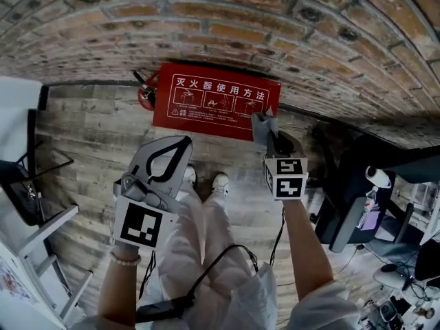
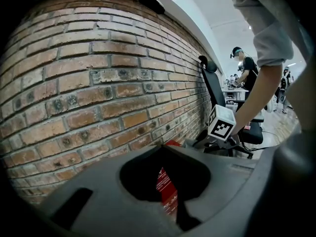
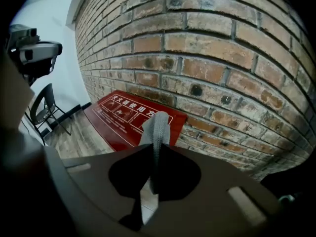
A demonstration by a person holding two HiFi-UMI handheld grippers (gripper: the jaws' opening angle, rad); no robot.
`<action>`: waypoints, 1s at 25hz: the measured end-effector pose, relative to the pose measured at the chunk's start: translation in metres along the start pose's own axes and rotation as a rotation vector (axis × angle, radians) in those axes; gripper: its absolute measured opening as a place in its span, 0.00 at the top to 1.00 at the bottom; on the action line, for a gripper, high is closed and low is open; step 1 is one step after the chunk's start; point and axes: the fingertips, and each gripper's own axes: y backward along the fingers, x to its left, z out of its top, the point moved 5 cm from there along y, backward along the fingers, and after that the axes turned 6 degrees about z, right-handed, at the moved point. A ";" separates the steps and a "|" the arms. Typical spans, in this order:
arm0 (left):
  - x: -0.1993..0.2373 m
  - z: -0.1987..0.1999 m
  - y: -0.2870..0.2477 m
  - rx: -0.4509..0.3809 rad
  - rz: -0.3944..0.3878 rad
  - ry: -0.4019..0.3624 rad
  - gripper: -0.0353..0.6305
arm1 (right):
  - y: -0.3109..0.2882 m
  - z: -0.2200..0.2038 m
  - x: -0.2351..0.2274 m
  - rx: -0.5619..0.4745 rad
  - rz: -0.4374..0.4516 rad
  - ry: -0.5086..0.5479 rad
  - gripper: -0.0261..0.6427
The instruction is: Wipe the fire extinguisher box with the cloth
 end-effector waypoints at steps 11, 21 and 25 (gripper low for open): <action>0.021 0.069 0.039 -0.059 0.039 -0.024 0.95 | 0.086 0.072 0.021 -0.135 0.011 0.023 0.93; 0.031 0.141 0.084 -0.109 0.055 -0.065 0.95 | 0.173 0.157 0.049 -0.307 0.057 0.086 0.93; 0.035 0.170 0.101 -0.157 0.057 -0.106 0.95 | 0.209 0.190 0.057 -0.382 0.039 0.126 0.93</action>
